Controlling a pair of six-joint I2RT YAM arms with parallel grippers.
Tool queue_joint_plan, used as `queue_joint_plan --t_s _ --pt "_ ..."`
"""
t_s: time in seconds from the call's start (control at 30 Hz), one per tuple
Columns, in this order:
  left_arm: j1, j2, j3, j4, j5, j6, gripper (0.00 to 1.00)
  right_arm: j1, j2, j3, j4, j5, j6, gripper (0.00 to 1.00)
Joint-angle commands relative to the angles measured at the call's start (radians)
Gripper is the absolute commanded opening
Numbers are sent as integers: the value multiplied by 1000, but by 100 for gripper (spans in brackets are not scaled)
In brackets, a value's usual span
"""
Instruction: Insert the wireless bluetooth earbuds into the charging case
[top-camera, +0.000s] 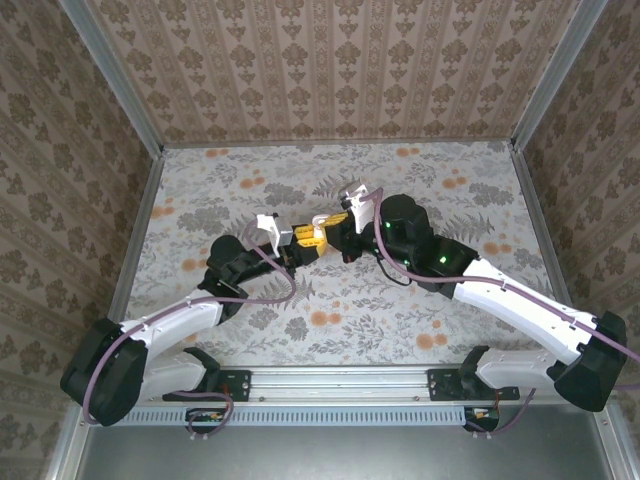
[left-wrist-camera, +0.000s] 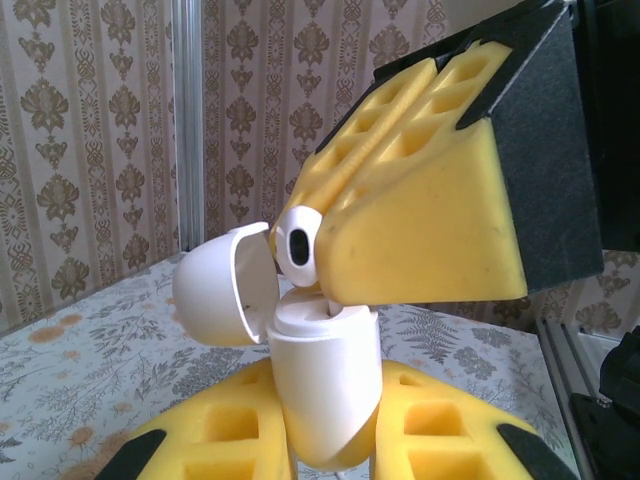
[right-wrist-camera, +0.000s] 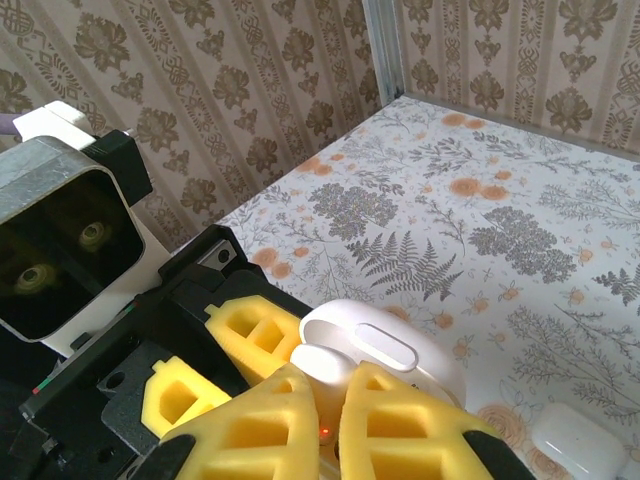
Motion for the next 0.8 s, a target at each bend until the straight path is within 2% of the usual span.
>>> queue_joint_plan --t_s 0.0,0.77 --pt "-6 -33 32 31 -5 -14 0 4 -25 -24 -61 6 -23 12" --pt "-14 -32 25 7 -3 -3 0 -1 -60 11 -74 -50 17 37"
